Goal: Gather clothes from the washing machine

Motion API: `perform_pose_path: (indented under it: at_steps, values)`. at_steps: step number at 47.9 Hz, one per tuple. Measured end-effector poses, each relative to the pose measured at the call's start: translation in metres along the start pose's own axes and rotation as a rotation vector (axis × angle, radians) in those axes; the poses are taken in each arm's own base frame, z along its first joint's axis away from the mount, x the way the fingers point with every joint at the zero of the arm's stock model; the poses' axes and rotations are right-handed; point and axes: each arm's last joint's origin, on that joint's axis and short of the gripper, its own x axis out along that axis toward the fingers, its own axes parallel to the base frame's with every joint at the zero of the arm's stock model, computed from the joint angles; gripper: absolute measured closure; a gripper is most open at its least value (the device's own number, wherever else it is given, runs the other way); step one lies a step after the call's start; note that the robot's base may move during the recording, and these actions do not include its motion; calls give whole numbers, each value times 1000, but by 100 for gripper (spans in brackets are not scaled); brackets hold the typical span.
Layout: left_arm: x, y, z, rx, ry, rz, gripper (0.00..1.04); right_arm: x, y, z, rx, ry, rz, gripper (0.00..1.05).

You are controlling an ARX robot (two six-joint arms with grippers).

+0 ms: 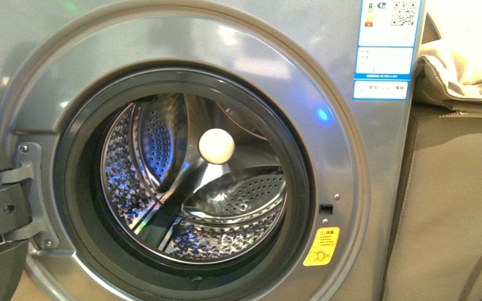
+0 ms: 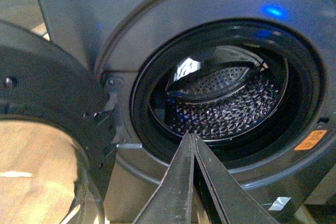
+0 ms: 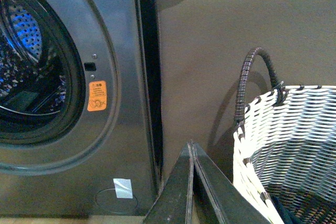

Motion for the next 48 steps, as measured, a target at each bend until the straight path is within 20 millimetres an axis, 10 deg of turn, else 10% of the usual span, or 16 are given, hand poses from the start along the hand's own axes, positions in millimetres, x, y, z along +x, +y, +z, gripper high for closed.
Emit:
perform_pose_path:
  at_steps: [23, 48]
  values:
    - [-9, 14, -90, 0, 11, 7, 101, 0, 0, 0, 0, 0, 0, 102]
    - [-21, 14, -127, 0, 7, 7, 101, 0, 0, 0, 0, 0, 0, 102]
